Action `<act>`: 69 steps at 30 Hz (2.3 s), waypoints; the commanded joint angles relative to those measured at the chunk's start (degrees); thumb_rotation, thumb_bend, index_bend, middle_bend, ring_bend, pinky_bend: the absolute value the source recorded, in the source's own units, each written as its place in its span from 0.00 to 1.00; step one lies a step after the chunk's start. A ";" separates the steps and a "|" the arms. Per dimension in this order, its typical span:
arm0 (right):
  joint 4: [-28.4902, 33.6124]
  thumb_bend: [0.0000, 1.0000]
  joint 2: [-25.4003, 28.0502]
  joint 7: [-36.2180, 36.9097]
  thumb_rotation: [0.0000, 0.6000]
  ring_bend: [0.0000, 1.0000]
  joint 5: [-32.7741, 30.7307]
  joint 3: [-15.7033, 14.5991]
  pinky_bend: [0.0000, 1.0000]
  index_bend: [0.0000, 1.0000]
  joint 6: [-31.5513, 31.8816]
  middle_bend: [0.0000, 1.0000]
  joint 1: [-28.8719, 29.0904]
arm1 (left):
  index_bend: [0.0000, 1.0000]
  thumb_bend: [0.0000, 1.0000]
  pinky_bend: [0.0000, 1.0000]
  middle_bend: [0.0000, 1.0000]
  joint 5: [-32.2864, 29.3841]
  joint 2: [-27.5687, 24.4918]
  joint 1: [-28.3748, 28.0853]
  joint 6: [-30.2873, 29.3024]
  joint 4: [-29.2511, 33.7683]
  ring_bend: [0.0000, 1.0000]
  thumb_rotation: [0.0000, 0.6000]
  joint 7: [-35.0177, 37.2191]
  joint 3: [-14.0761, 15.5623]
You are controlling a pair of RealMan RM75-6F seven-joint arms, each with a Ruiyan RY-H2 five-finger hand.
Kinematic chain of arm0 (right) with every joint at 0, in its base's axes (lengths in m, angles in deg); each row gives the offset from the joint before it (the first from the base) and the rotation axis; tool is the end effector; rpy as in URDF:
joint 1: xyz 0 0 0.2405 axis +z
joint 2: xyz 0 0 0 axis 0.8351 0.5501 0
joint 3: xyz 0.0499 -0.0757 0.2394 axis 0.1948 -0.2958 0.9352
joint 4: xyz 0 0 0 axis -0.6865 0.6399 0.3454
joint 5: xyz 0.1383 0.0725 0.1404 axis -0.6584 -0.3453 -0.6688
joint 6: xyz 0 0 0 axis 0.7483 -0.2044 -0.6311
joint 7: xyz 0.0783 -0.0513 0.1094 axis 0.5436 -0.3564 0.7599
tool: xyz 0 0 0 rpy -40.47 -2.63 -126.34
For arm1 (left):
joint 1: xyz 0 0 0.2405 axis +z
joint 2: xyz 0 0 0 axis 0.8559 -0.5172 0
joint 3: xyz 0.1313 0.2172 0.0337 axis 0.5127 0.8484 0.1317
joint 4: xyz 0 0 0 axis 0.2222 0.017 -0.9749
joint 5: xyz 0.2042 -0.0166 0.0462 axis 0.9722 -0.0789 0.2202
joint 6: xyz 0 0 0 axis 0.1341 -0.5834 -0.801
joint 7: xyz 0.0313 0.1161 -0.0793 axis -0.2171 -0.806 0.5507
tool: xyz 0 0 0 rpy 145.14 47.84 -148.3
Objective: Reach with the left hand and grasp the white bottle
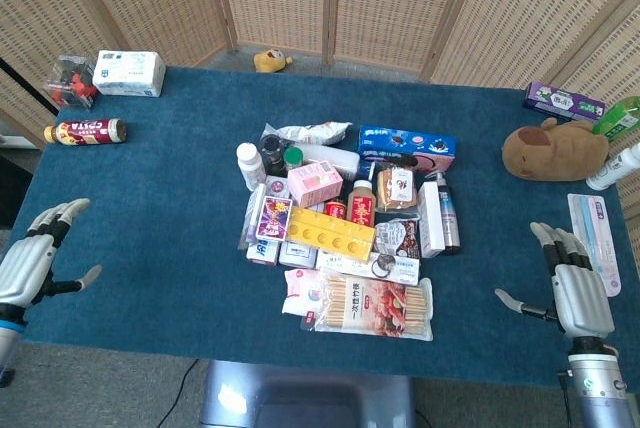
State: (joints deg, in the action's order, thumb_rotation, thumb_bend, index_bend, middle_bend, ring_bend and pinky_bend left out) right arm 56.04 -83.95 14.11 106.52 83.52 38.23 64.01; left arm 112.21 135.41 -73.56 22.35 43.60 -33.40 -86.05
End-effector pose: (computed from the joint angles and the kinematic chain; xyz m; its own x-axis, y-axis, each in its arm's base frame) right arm -0.2774 -0.1999 0.1476 0.2317 -0.0448 0.9717 -0.9686 0.0820 0.2348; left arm -0.2708 0.2332 0.1686 0.1003 0.2178 0.9708 0.9936 0.0284 -0.1090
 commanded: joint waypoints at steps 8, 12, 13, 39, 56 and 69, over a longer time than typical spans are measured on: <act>0.44 0.07 1.18 0.95 0.65 0.00 -1.06 -0.37 0.00 0.00 0.81 0.00 -1.49 | 0.03 0.34 0.00 0.00 -10.52 8.54 -14.20 19.92 -11.67 0.00 1.00 14.90 -8.07; 0.86 0.07 2.06 1.17 0.65 0.00 -1.48 -0.38 0.00 0.00 1.56 0.00 -2.28 | 0.03 0.34 0.00 0.00 -12.20 13.15 -18.33 24.68 -16.31 0.00 1.00 18.18 -10.12; 0.98 0.07 2.28 1.20 0.65 0.00 -1.56 -0.38 0.00 0.00 1.78 0.00 -2.48 | 0.03 0.34 0.00 0.00 -12.54 14.31 -19.16 25.47 -17.42 0.00 1.00 18.84 -10.56; 3.91 0.07 7.57 5.99 0.65 0.00 -4.03 -0.97 0.00 0.00 6.46 0.00 -8.89 | 0.49 0.41 0.07 0.28 -6.43 46.95 -36.25 30.77 -53.69 0.31 1.00 38.83 -18.48; 4.46 0.06 7.09 5.79 0.66 0.00 -3.12 -0.40 0.00 0.00 4.64 0.00 -8.06 | 0.77 0.52 0.52 0.70 -6.26 40.93 -28.15 18.62 -45.67 0.74 1.00 41.10 -19.14; 1.70 0.07 4.88 8.30 0.66 0.00 -1.65 -0.39 0.00 0.00 2.40 0.00 -6.80 | 0.77 0.51 0.56 0.70 -4.90 19.51 -15.83 7.03 -16.23 0.78 1.00 41.32 -22.07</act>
State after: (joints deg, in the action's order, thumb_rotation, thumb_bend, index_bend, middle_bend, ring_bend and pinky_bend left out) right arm 57.90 -78.92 22.21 104.71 83.18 40.73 57.18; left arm 106.76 160.04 -92.73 32.51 21.64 7.61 -106.79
